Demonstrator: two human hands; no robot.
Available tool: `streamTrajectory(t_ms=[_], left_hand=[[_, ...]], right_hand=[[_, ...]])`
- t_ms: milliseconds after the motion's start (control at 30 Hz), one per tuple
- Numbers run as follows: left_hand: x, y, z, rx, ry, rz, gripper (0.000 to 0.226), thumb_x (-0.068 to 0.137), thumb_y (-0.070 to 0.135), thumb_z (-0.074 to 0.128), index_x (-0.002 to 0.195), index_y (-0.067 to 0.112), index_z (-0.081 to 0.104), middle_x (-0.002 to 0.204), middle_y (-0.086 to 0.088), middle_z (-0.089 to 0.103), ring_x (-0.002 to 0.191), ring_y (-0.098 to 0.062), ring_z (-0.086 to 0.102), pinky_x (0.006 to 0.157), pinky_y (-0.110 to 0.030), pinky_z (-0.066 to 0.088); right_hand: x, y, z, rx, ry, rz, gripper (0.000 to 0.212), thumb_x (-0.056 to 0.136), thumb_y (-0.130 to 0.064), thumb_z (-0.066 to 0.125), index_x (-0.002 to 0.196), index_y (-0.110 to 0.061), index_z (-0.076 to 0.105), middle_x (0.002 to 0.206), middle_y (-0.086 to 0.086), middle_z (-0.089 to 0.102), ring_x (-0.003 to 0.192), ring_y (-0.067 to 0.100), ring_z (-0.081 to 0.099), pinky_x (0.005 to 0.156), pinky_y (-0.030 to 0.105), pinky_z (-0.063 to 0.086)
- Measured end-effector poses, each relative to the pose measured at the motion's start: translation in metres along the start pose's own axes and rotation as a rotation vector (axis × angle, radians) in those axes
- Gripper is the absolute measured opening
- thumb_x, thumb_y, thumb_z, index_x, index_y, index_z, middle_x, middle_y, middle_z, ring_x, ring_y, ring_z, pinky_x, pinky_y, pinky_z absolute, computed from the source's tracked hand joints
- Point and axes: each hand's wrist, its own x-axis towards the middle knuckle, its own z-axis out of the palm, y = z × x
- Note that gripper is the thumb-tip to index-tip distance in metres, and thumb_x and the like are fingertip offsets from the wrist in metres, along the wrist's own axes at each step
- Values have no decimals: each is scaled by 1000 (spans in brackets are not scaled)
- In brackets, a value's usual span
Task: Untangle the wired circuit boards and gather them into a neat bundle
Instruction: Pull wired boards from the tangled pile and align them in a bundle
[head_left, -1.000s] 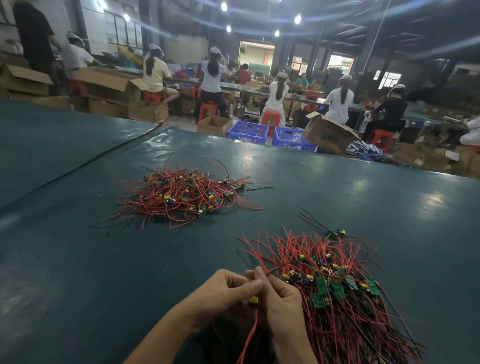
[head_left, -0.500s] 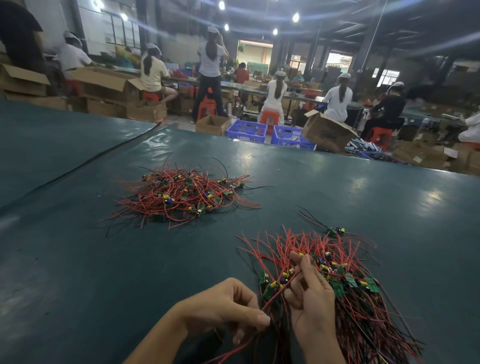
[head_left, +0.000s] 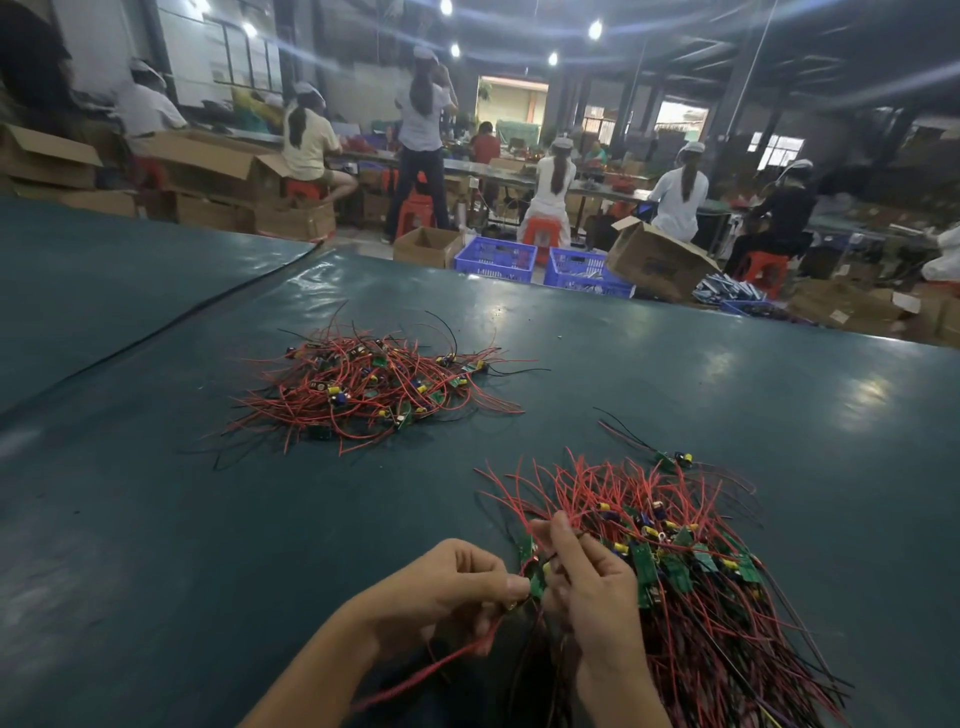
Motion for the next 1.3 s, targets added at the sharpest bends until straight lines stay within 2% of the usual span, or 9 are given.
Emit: streamTrajectory(t_ms=[167, 267, 400, 567, 767, 867, 1033, 1167, 1300], left_hand=[[-1, 2, 0, -100, 3, 7, 32, 81, 31, 70, 66, 6, 56, 50, -3, 48, 38, -10, 51, 44, -19, 43], [0, 3, 2, -159, 5, -13, 44, 87, 49, 64, 78, 6, 66, 57, -2, 57, 40, -8, 52, 44, -18, 44], [8, 0, 5, -407, 64, -123, 68, 86, 68, 35, 75, 13, 73, 53, -1, 57, 39, -11, 49, 42, -19, 40], [20, -10, 6, -641, 203, -138, 66, 89, 63, 38, 93, 10, 77, 65, -5, 61, 44, -14, 49, 43, -19, 37], [21, -7, -4, -723, 327, -33, 53, 91, 53, 44, 84, 13, 78, 66, -5, 61, 46, -14, 53, 40, -20, 39], [24, 2, -23, -552, 623, 153, 38, 97, 36, 48, 83, 11, 73, 67, -4, 65, 52, -14, 57, 43, -21, 44], [29, 12, -87, 436, 1232, 288, 8, 90, 14, 61, 92, 20, 66, 103, -4, 62, 95, -19, 57, 86, -35, 49], [43, 26, -145, 795, 1254, 19, 42, 88, 26, 61, 130, 22, 53, 149, -13, 34, 137, -32, 27, 112, -46, 24], [54, 32, -178, 879, 1100, -242, 59, 89, 34, 58, 144, 22, 39, 152, -13, 31, 137, -37, 29, 109, -51, 32]], right_hand=[[-2, -1, 0, -17, -52, 44, 30, 72, -37, 68, 62, -10, 74, 45, -3, 42, 34, 5, 30, 34, 16, 25], [-7, 4, 9, -29, -135, 95, 29, 69, -34, 70, 55, -9, 71, 42, 2, 42, 33, 7, 33, 35, 17, 27], [-8, 2, 9, 146, 8, -8, 32, 80, -35, 63, 77, -8, 78, 54, 5, 61, 38, 9, 43, 36, 19, 32], [-5, 3, 8, 308, 336, -57, 28, 96, -27, 57, 95, -2, 70, 86, 9, 75, 39, 4, 41, 34, 17, 31], [-6, 7, 8, 395, 187, 178, 45, 98, -48, 44, 121, -11, 54, 98, 8, 76, 43, 8, 44, 34, 19, 34], [-6, 8, 7, 351, 105, 134, 50, 94, -56, 39, 119, -16, 58, 101, 8, 76, 44, 9, 47, 35, 20, 35], [-7, 11, 15, 152, 84, -96, 52, 83, -52, 47, 123, -23, 61, 97, 6, 75, 43, 9, 49, 35, 22, 37], [-10, 18, 18, 18, 26, -198, 53, 83, -44, 51, 133, -27, 53, 101, 1, 74, 47, 9, 51, 36, 21, 38], [-11, 22, 18, -84, -20, -270, 53, 84, -37, 56, 136, -33, 47, 102, -4, 72, 49, 9, 53, 39, 21, 41]])
